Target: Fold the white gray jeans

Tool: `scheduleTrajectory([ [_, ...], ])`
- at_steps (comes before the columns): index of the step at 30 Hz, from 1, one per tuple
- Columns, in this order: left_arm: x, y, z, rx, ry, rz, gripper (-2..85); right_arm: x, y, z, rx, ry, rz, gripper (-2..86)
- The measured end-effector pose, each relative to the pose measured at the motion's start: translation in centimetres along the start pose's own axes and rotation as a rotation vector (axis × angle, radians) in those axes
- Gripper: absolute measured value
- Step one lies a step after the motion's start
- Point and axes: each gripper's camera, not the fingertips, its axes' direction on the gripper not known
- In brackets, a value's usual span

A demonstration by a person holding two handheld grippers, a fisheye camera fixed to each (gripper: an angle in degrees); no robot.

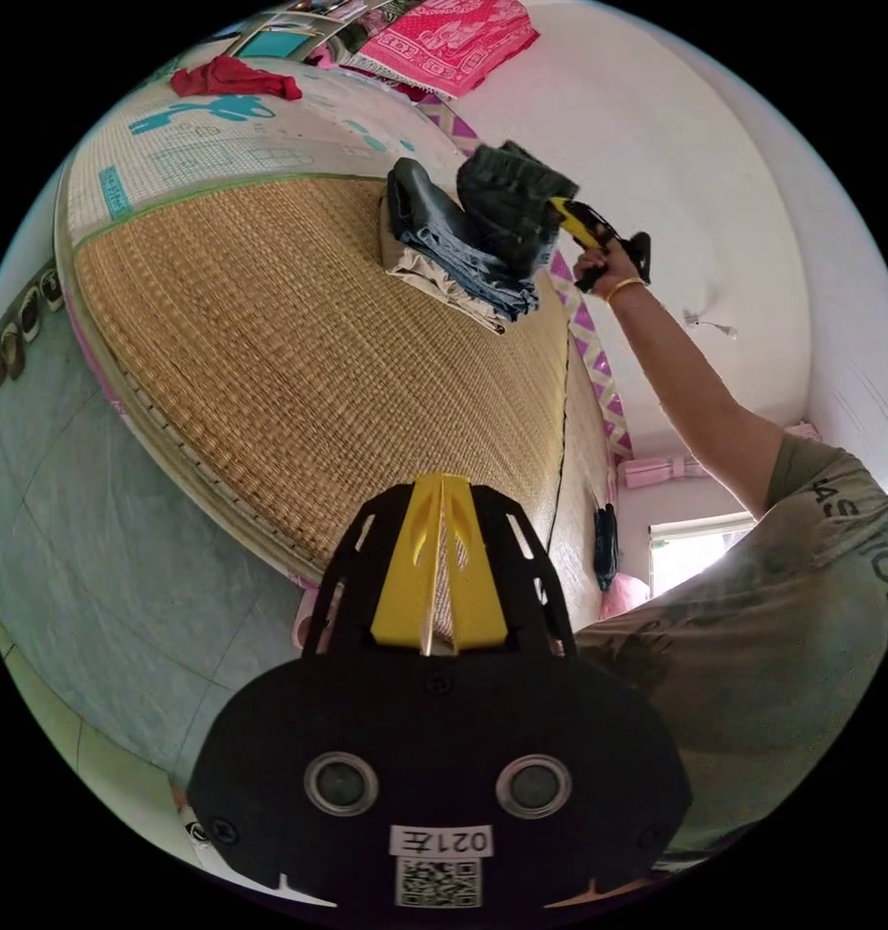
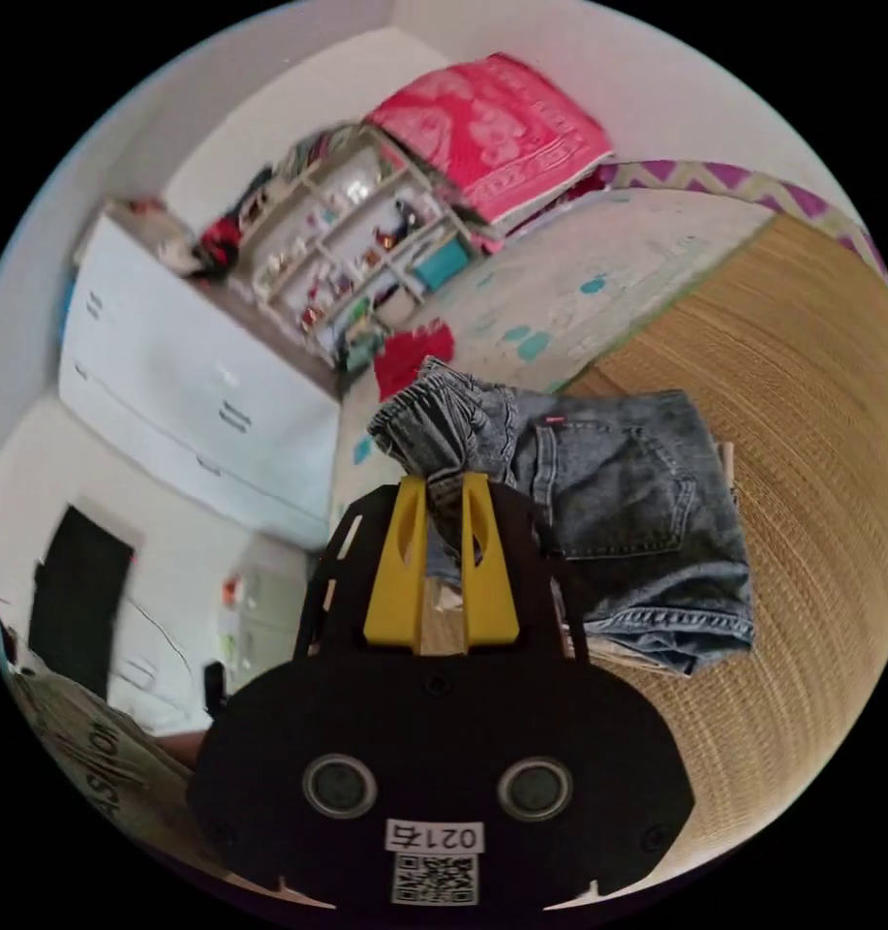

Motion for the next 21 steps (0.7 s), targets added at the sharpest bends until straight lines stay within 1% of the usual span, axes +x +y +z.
scheduleTrajectory([
  [2,0.8,-0.8,0.1,0.003,0.004,0.023,-0.9,1.6,0.5,-5.1,0.098,-0.04,0.051,5.9],
  [4,1.8,-1.7,0.4,-0.002,0.015,0.046,-0.9,3.3,1.6,-12.6,0.219,-0.033,0.094,6.0],
  [5,2.5,-2.4,0.8,-0.007,0.023,0.066,-0.9,3.6,2.1,-14.7,0.252,-0.027,0.107,6.0],
  [7,3.9,-3.5,1.5,-0.021,0.035,0.096,-0.9,5.3,4.8,-22.6,0.371,-0.022,0.156,6.0],
  [8,4.8,-4.2,2.0,-0.033,0.043,0.115,-0.9,5.7,5.8,-24.6,0.399,-0.027,0.171,6.0],
  [10,6.6,-5.2,2.9,-0.052,0.057,0.151,-0.9,7.7,10.6,-32.1,0.497,-0.073,0.222,6.0],
  [11,7.8,-5.9,3.7,-0.068,0.065,0.173,-0.9,8.1,12.1,-33.8,0.517,-0.086,0.234,6.0],
  [13,9.6,-6.7,4.8,-0.094,0.077,0.206,-0.9,9.5,18.7,-40.0,0.588,-0.115,0.272,6.1],
  [14,10.9,-7.1,5.6,-0.111,0.082,0.224,-0.9,9.8,20.6,-41.5,0.605,-0.12,0.283,6.1],
  [16,12.9,-7.7,6.8,-0.137,0.094,0.245,-0.9,11.3,29.2,-46.9,0.669,-0.11,0.341,6.1],
  [17,14.3,-8.0,7.6,-0.155,0.102,0.263,-0.9,11.7,31.6,-48.1,0.682,-0.097,0.362,6.1],
  [19,16.5,-8.4,8.8,-0.182,0.103,0.29,-0.9,14.0,41.5,-52.2,0.718,0.008,0.462,6.2],
  [20,17.9,-8.5,9.8,-0.206,0.098,0.308,-0.9,14.8,44.0,-52.9,0.715,0.044,0.495,6.2],
  [21,19.4,-8.6,10.8,-0.233,0.091,0.326,-1.0,17.0,49.2,-54.3,0.701,0.119,0.583,6.2],
])
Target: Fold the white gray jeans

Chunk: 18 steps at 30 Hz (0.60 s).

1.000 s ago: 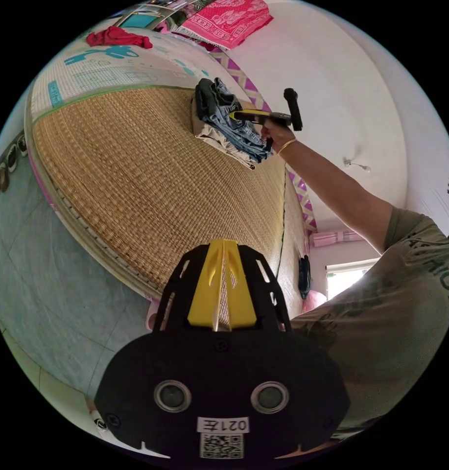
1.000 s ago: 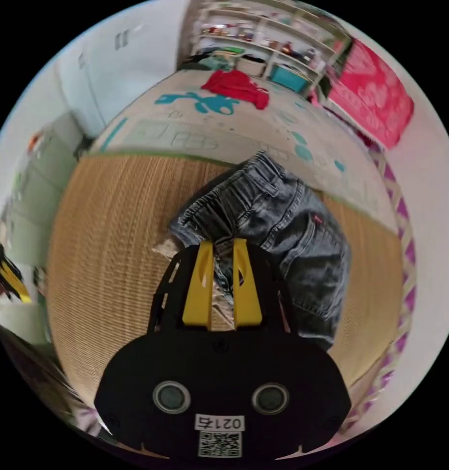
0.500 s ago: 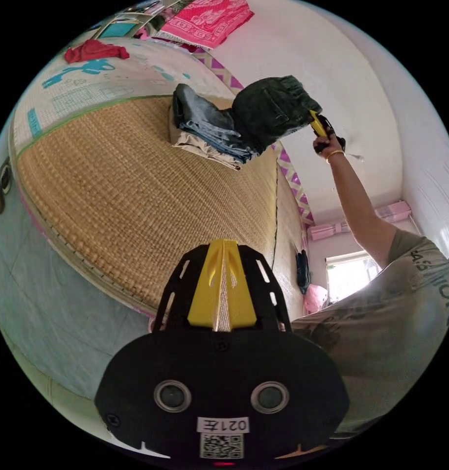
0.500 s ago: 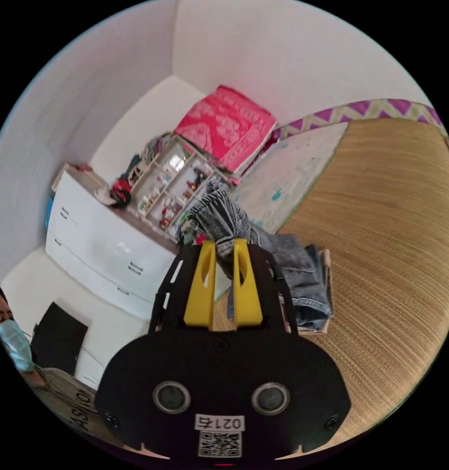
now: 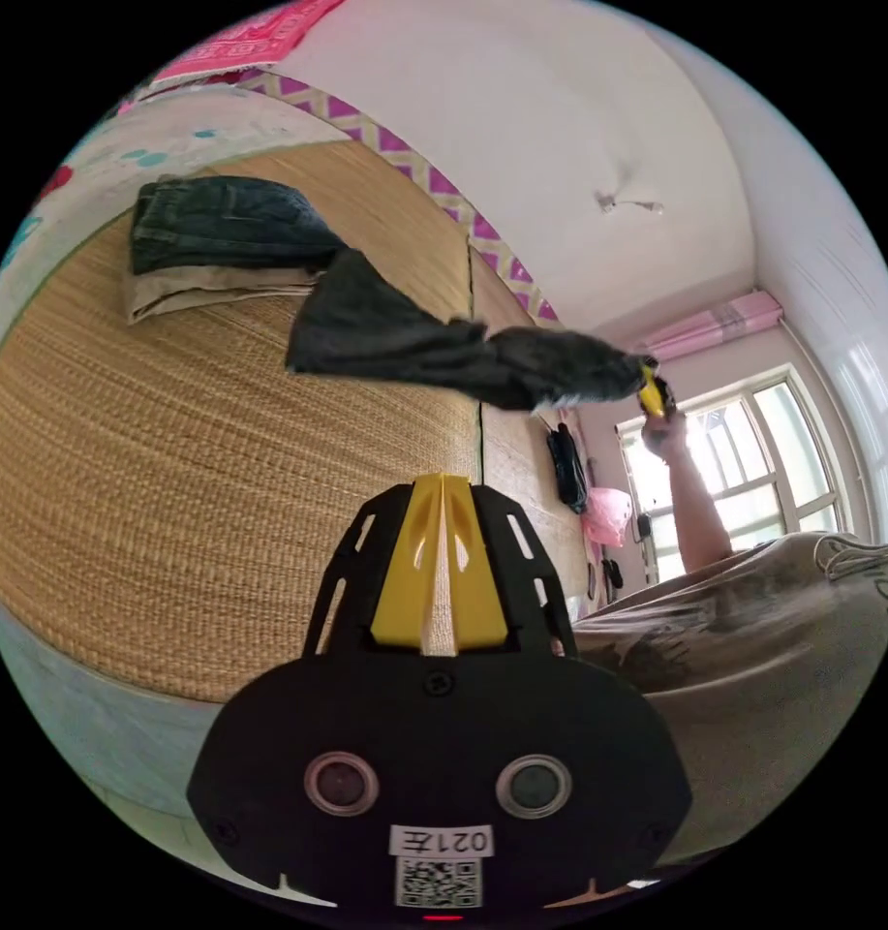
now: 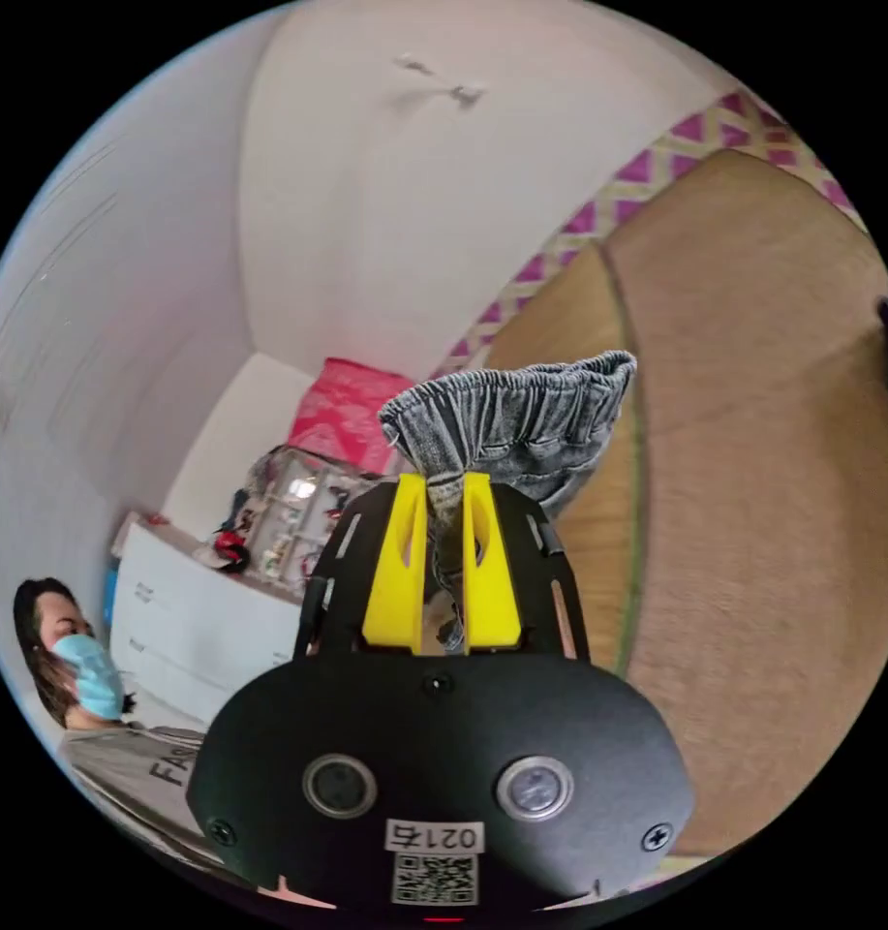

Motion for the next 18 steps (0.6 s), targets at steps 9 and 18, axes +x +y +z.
scheduleTrajectory([
  [9,10.7,-4.3,7.4,-0.177,-0.028,0.1,-1.0,24.9,7.5,-21.9,0.176,0.14,0.383,6.3],
  [18,19.2,-6.5,16.6,-0.328,-0.008,0.151,-0.9,36.8,11.1,-33.9,0.0,0.376,0.531,8.2],
])
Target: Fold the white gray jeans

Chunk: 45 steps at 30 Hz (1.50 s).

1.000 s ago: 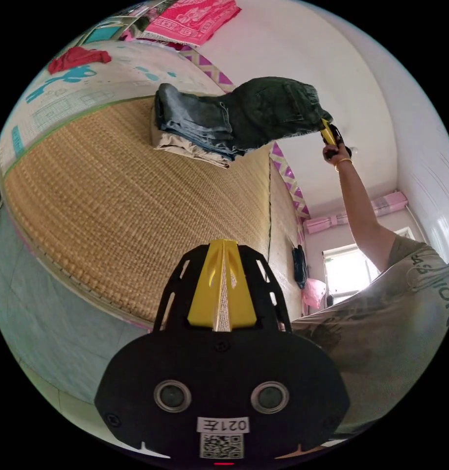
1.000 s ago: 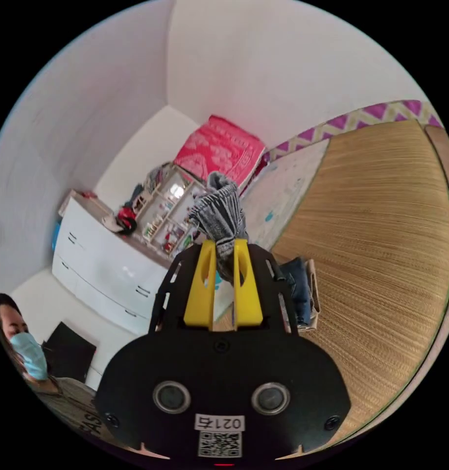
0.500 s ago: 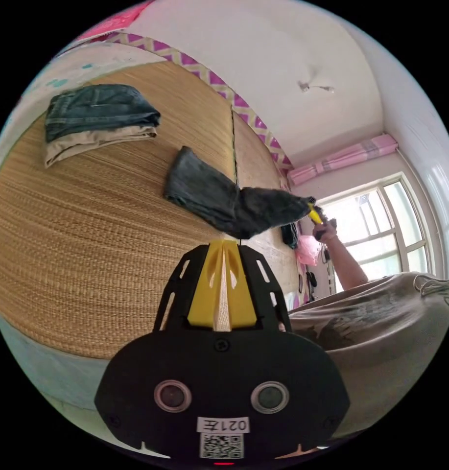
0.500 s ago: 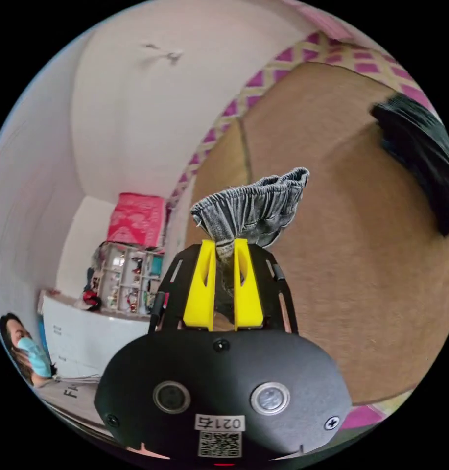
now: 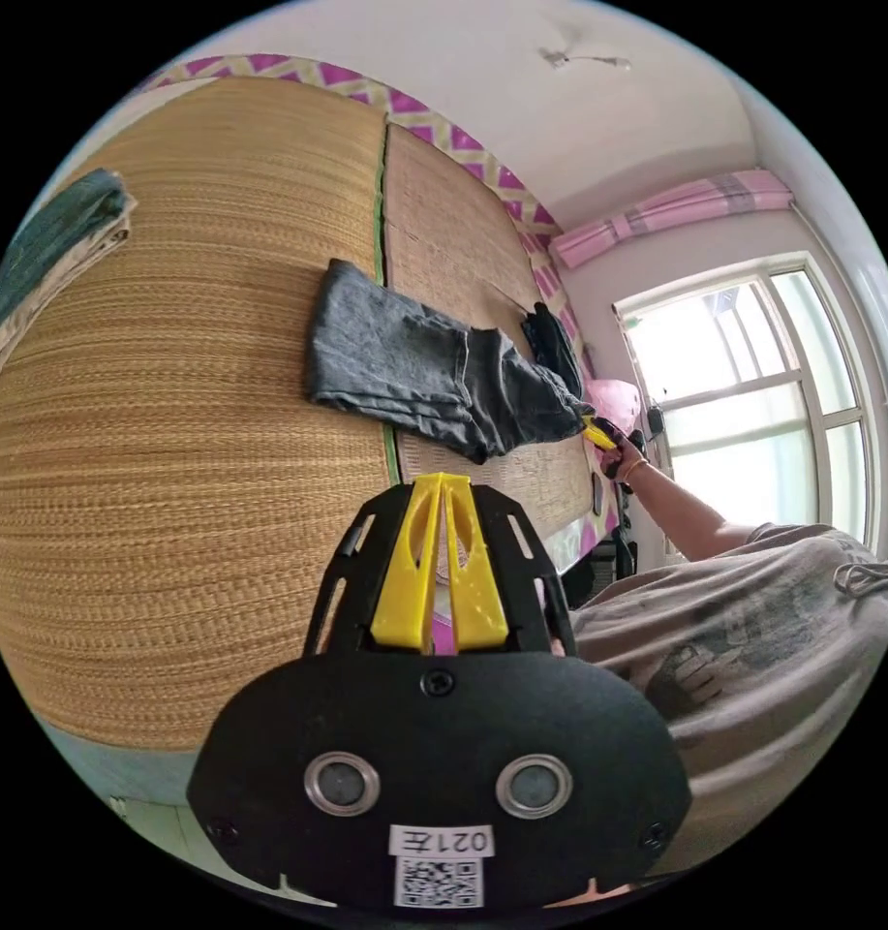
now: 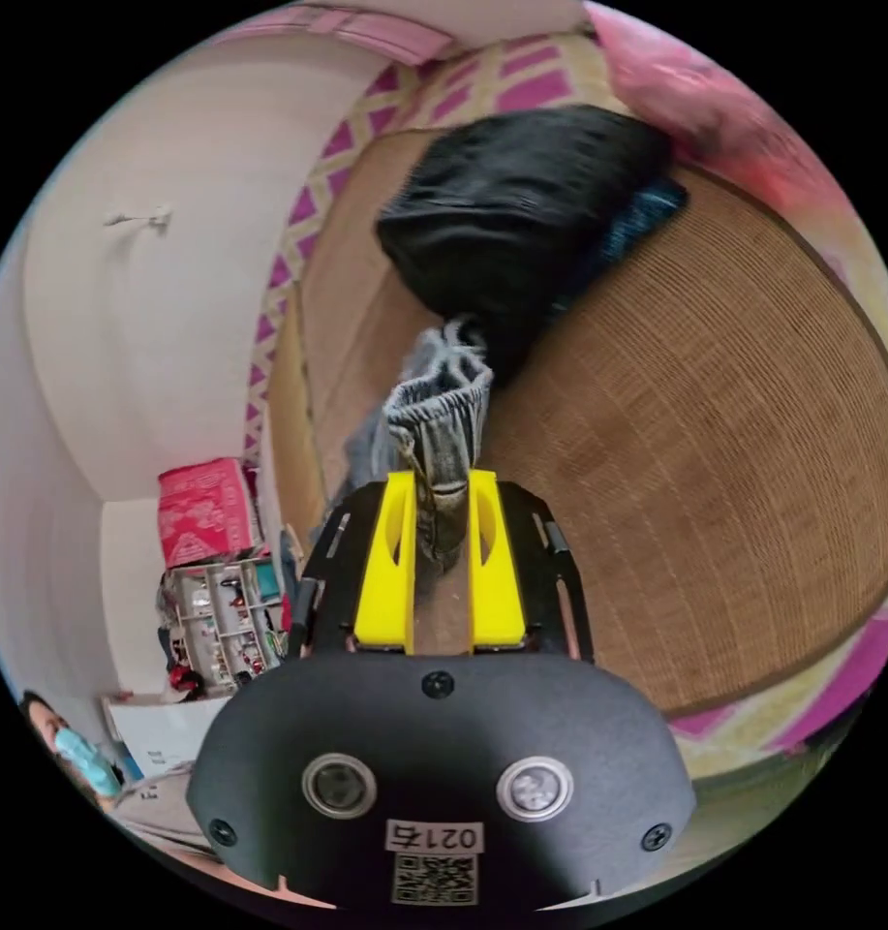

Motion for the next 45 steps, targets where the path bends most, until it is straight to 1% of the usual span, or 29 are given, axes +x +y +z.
scheduleTrajectory([
  [2,1.5,-1.2,1.2,-0.017,0.012,0.013,-0.9,3.2,0.7,-1.6,0.036,0.05,0.064,6.9],
  [4,3.1,-2.3,2.2,-0.026,0.004,0.042,-0.8,6.6,2.5,-4.1,0.152,-0.002,0.122,6.3],
  [6,5.5,-4.1,3.5,-0.028,-0.02,0.112,-0.5,8.4,3.7,-4.8,0.17,-0.067,0.116,5.9],
  [8,7.5,-5.9,4.9,-0.04,-0.034,0.197,0.4,9.7,4.9,-4.9,0.149,-0.136,0.087,5.3],
  [10,9.8,-7.9,6.8,-0.043,-0.089,0.291,3.1,10.3,6.5,-5.0,0.132,-0.196,0.028,4.1],
  [13,14.0,-11.1,11.2,-0.066,-0.251,0.466,6.1,10.6,8.5,-5.3,0.098,-0.229,-0.023,2.9],
  [15,16.6,-12.8,15.3,-0.103,-0.403,0.609,7.4,10.8,9.6,-5.5,0.077,-0.25,-0.043,2.4],
  [18,18.2,-14.0,19.5,-0.185,-0.489,0.713,9.5,11.3,11.4,-6.5,0.047,-0.265,-0.062,1.8],
  [20,18.6,-14.6,21.0,-0.229,-0.529,0.741,11.2,11.7,12.5,-7.1,0.023,-0.258,-0.069,1.5],
  [23,18.9,-15.2,21.9,-0.279,-0.533,0.767,12.3,12.8,14.2,-8.3,0.01,-0.255,-0.066,1.1],
  [26,19.5,-15.6,21.5,-0.283,-0.54,0.788,10.6,14.6,15.4,-9.2,0.016,-0.279,-0.018,0.8],
  [28,19.3,-16.4,20.4,-0.264,-0.521,0.736,6.6,15.7,16.0,-9.7,0.019,-0.292,0.016,0.5],
  [29,18.6,-17.3,18.9,-0.234,-0.452,0.669,4.6,15.9,16.1,-9.8,0.021,-0.291,0.022,0.4],
  [30,17.4,-18.5,16.9,-0.195,-0.33,0.549,4.2,16.1,16.2,-10.1,0.025,-0.292,0.028,0.2],
  [31,16.7,-19.0,15.6,-0.163,-0.267,0.486,4.1,16.1,16.2,-10.3,0.027,-0.298,0.03,0.1],
  [33,14.1,-20.2,8.8,0.027,-0.066,0.292,3.8,15.7,16.1,-10.5,0.026,-0.308,0.023,-0.2],
  [34,13.4,-20.2,6.9,0.074,-0.031,0.259,3.7,15.3,16.0,-10.6,0.027,-0.31,0.009,-0.3],
  [36,10.8,-19.2,-1.6,0.268,0.051,0.178,3.5,14.4,15.7,-10.6,0.02,-0.309,-0.017,-0.4],
  [37,10.0,-18.7,-3.7,0.311,0.052,0.159,3.5,13.8,15.5,-10.5,0.012,-0.305,-0.032,-0.5],
  [39,6.2,-16.6,-11.4,0.452,0.015,0.066,3.6,13.0,15.2,-10.0,-0.003,-0.305,-0.048,-0.5],
  [40,5.1,-16.0,-13.2,0.482,-0.001,0.039,3.7,12.5,15.0,-9.7,-0.013,-0.306,-0.052,-0.5],
  [41,2.6,-14.7,-16.2,0.528,-0.05,-0.03,4.0,12.3,14.9,-9.4,-0.017,-0.306,-0.052,-0.5],
  [42,-0.1,-13.6,-18.6,0.555,-0.103,-0.112,4.3,11.7,14.8,-9.0,-0.025,-0.307,-0.052,-0.5],
  [43,-1.5,-13.1,-19.5,0.552,-0.13,-0.152,4.5,11.1,14.7,-8.5,-0.035,-0.31,-0.051,-0.5],
  [45,-7.3,-11.0,-21.5,0.511,-0.203,-0.328,5.1,10.0,14.7,-7.8,-0.052,-0.308,-0.054,-0.4],
])
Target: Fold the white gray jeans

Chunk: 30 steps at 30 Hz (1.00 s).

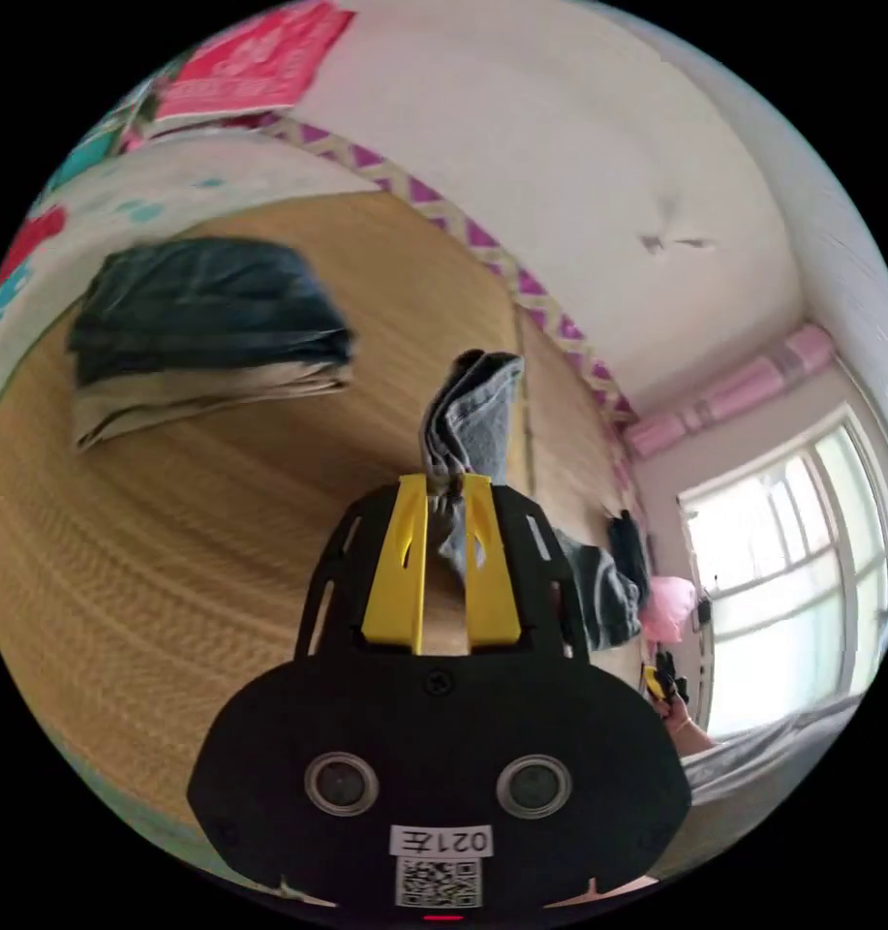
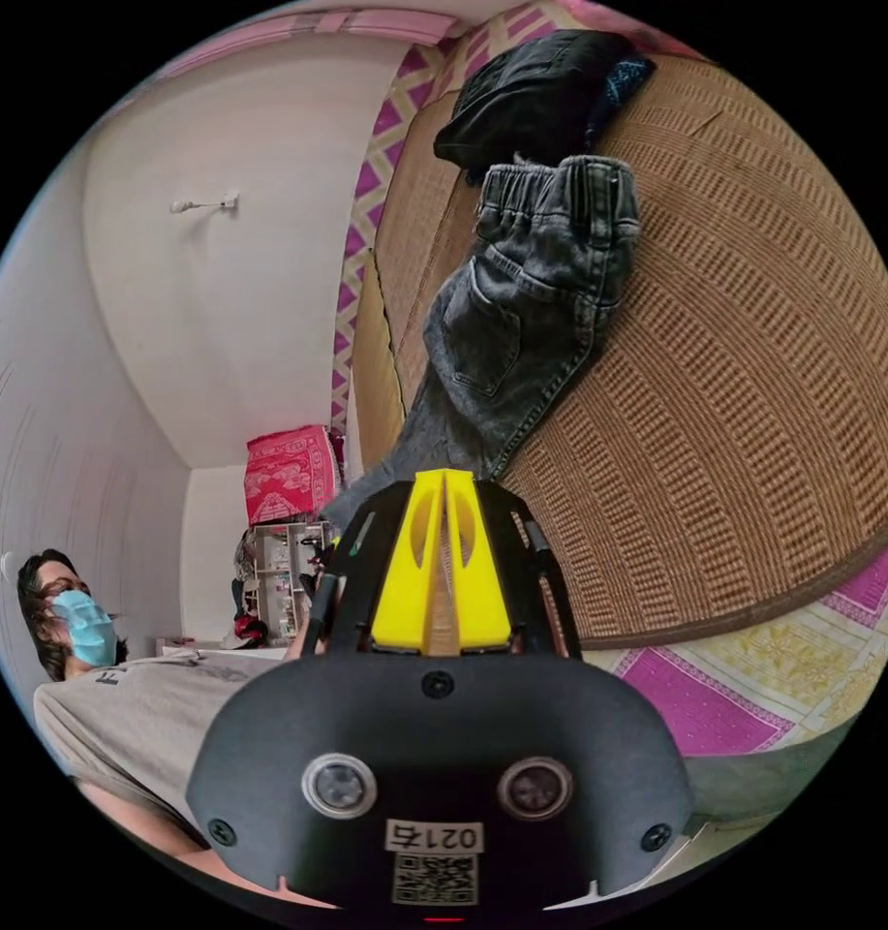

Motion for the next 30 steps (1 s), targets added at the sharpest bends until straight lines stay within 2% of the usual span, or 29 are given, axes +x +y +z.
scheduleTrajectory([
  [5,-6.5,0.7,-1.0,-0.021,-0.089,-0.153,4.8,-2.8,-0.2,2.3,-0.03,0.037,-0.015,0.0],
  [7,-5.6,0.8,-0.4,-0.038,-0.061,-0.103,4.3,-3.5,-0.5,2.8,-0.019,0.077,0.011,1.0],
  [12,4.4,1.3,4.2,-0.198,-0.042,0.254,4.5,-4.2,-2.0,2.6,0.071,0.142,0.046,4.6],
  [14,8.1,1.3,5.7,-0.218,-0.029,0.369,4.7,-6.5,-3.9,3.6,0.035,0.222,-0.078,5.1],
  [18,17.2,-0.5,9.8,-0.293,-0.028,0.692,5.2,-15.2,-9.7,8.7,-0.082,0.476,-0.549,6.3],
  [22,23.3,-2.7,13.9,-0.385,-0.099,0.917,5.9,-21.9,-15.2,16.0,-0.3,0.734,-0.955,8.0],
  [25,26.1,-4.9,17.4,-0.461,-0.147,0.979,6.3,-23.8,-18.8,20.8,-0.497,0.87,-1.09,8.9],
  [30,28.2,-8.0,22.4,-0.556,-0.213,1.02,6.8,-25.7,-22.9,26.4,-0.735,0.882,-1.194,9.3],
])
